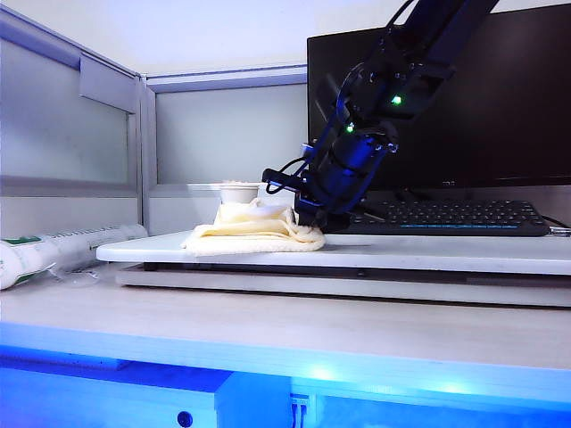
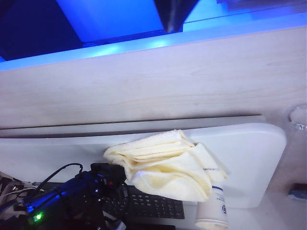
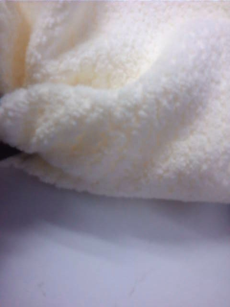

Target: Wipe the tabletop with a clean cloth to remove dust and stains.

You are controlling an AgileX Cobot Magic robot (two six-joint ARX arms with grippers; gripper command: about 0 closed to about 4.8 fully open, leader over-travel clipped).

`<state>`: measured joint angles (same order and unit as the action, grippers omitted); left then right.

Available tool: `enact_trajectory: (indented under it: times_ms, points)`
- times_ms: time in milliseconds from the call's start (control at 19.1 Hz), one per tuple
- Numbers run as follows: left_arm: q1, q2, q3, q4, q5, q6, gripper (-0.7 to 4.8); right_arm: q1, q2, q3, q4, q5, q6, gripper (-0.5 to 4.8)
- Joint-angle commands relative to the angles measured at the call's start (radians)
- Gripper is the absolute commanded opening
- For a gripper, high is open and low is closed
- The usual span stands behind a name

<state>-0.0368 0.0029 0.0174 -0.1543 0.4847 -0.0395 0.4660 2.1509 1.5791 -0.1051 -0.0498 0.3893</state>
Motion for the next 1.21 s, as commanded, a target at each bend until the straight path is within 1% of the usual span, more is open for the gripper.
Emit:
enact_trajectory:
  times_ms: [52,210,315,472,577,734,944,1153,1206]
  points:
    - [0.000,0.001,0.001,-0.023,0.006,-0.002,-0.06,-0.008,0.023,-0.015,-0.148,-0.009,0.000,-0.04]
    - [0.000,0.001,0.001,-0.023,0.006,-0.002,-0.06,-0.032,0.015,-0.016,-0.210,-0.009,-0.002,-0.04]
    - [0.000,0.001,0.001,-0.023,0.006,-0.002,-0.06,-0.045,-0.001,-0.025,-0.230,-0.003,-0.027,-0.04]
    - [0.001,0.001,0.001,-0.023,0.006,-0.001,-0.06,-0.075,-0.053,-0.083,-0.217,0.007,-0.031,-0.04]
    - [0.001,0.001,0.001,-0.023,0.006,-0.001,-0.06,-0.119,-0.103,-0.154,-0.204,0.006,-0.032,-0.04]
    - [0.001,0.001,0.001,-0.023,0.006,0.002,-0.06,-0.202,-0.197,-0.299,-0.173,0.006,-0.053,-0.04]
    - [0.001,0.001,0.001,-0.023,0.006,0.002,-0.06,-0.349,-0.360,-0.520,-0.125,0.006,-0.089,-0.04]
    - [0.001,0.001,0.001,-0.024,0.006,0.002,-0.06,-0.525,-0.522,-0.670,-0.163,0.006,-0.223,-0.04]
    - [0.001,0.001,0.001,-0.024,0.006,0.002,-0.06,-0.550,-0.542,-0.681,-0.172,0.006,-0.241,-0.04]
